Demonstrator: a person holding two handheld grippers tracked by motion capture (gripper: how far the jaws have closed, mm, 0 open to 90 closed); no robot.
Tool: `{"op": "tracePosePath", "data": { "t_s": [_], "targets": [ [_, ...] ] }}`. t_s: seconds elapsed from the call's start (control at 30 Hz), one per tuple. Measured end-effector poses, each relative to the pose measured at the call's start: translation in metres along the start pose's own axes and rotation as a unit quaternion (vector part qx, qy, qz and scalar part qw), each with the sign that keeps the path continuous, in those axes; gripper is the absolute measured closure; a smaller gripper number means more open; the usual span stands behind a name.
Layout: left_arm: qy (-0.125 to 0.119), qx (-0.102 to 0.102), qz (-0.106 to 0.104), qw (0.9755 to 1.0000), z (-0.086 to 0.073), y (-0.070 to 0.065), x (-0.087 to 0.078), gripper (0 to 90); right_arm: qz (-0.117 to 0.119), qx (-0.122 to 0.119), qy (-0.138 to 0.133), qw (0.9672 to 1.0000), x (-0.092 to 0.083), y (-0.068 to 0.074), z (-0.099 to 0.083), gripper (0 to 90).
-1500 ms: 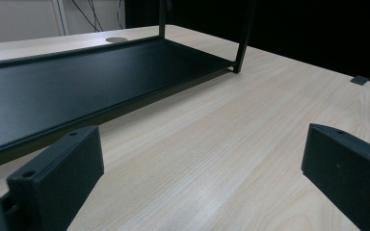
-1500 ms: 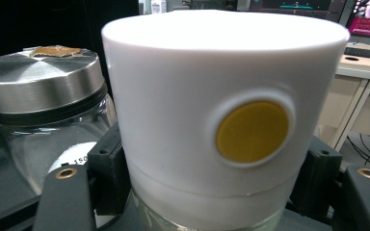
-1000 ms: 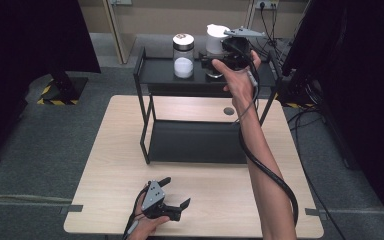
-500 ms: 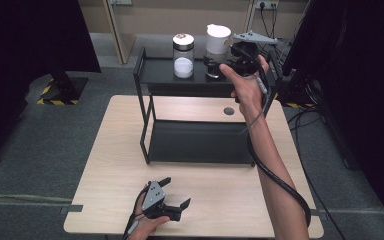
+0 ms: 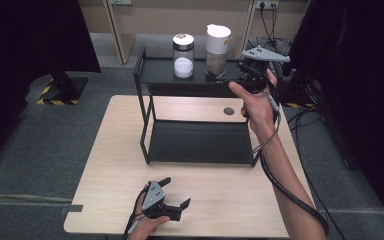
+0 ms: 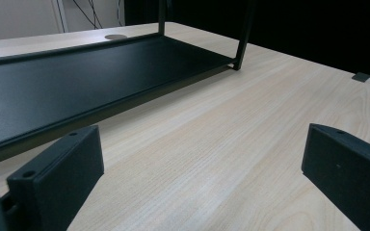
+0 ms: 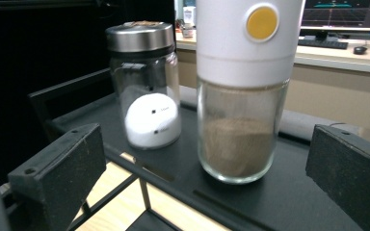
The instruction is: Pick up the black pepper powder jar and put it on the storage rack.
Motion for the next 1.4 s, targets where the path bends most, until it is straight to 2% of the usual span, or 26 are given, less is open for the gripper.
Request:
{"op": "tracePosePath", "data": {
  "t_s": [0.47,0.77,0.97,1.4],
  "targets": [
    [-0.003,-0.001,0.001,1.0,0.0,0.0,0.0,0.3,0.039,-0.017,-0.013,0.999,-0.016,0.003,-0.025,0.4],
    [-0.004,0.0,0.001,1.0,0.0,0.0,0.0,0.3,0.068,-0.033,-0.015,0.997,-0.029,0.008,-0.051,0.4],
    [-0.004,-0.001,0.001,1.0,-0.001,0.0,0.0,0.3,0.087,-0.038,-0.008,0.9954,-0.035,0.006,-0.071,0.4],
    [-0.004,-0.001,0.002,1.0,-0.001,0.0,0.001,0.3,0.103,-0.047,0.007,0.9935,-0.05,0.003,-0.109,0.4]
  ]
}}
Point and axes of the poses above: each handheld gripper's, and its own axes: x roughly forward along the jaws, z roughly out of its top, y roughly to its left, the point moved 8 cm from there along x, roughly forward along the jaws, and after that the axes turned 9 degrees about -z, right-handed, at the moved point
